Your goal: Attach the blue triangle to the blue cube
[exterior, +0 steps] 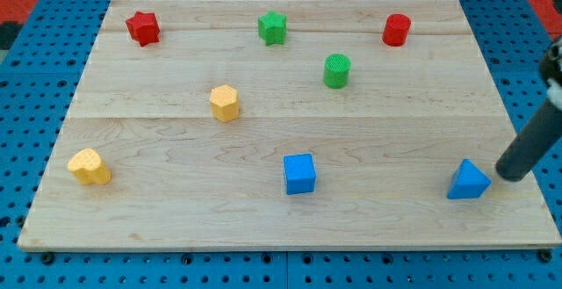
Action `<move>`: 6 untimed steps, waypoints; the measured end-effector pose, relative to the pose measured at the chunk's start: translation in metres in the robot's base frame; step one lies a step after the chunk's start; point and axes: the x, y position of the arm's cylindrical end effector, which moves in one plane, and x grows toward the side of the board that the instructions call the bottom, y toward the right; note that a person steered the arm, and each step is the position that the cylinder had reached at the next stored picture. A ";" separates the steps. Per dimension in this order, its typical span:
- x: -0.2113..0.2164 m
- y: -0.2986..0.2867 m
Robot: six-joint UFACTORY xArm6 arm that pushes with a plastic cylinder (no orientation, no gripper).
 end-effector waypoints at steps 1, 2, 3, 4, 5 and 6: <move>0.010 -0.014; -0.008 -0.117; -0.013 -0.177; -0.013 -0.211; -0.015 -0.215; -0.010 -0.151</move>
